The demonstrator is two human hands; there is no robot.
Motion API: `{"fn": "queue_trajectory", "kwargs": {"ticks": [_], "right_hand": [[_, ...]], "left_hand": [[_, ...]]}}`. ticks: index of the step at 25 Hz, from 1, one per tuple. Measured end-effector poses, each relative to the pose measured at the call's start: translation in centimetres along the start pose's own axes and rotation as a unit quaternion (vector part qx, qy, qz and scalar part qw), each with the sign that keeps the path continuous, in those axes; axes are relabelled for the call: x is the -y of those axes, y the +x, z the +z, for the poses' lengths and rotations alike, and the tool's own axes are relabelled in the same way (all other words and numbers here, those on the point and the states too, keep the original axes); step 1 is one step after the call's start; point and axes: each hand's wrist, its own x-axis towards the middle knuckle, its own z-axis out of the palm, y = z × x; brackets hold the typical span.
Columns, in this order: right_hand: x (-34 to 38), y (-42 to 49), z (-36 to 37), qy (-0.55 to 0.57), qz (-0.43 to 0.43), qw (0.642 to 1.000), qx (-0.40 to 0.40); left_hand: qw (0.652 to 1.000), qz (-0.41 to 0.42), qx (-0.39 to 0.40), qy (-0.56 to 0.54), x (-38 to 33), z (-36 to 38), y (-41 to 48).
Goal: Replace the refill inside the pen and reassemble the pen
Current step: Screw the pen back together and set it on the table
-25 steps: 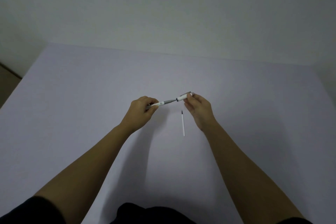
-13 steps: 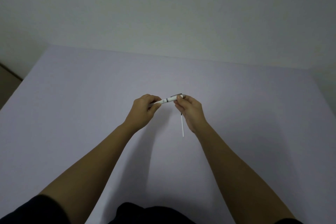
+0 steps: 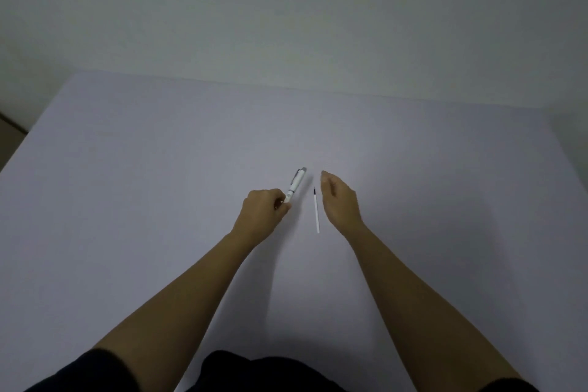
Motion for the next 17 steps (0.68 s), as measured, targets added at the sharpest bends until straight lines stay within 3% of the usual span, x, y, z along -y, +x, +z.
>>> {"fn": "queue_trajectory", "kwargs": {"ticks": [4,8,17], "right_hand": [[-5.4,-1.0,0.5,-0.171,0.005,0.985,0.020],[-8.5,-1.7,1.4,-0.292,0.026,0.956,0.032],[-10.3,-2.1,2.4,-0.345,0.004,0.938,0.025]], "left_hand": [[0.997,-0.074,0.015,-0.004,0.0,3.1,0.4],[0.995,-0.098,0.015,0.016,-0.1,5.6,1.2],[0.994,-0.105,-0.022,0.023,-0.2,8.3,1.1]]}}
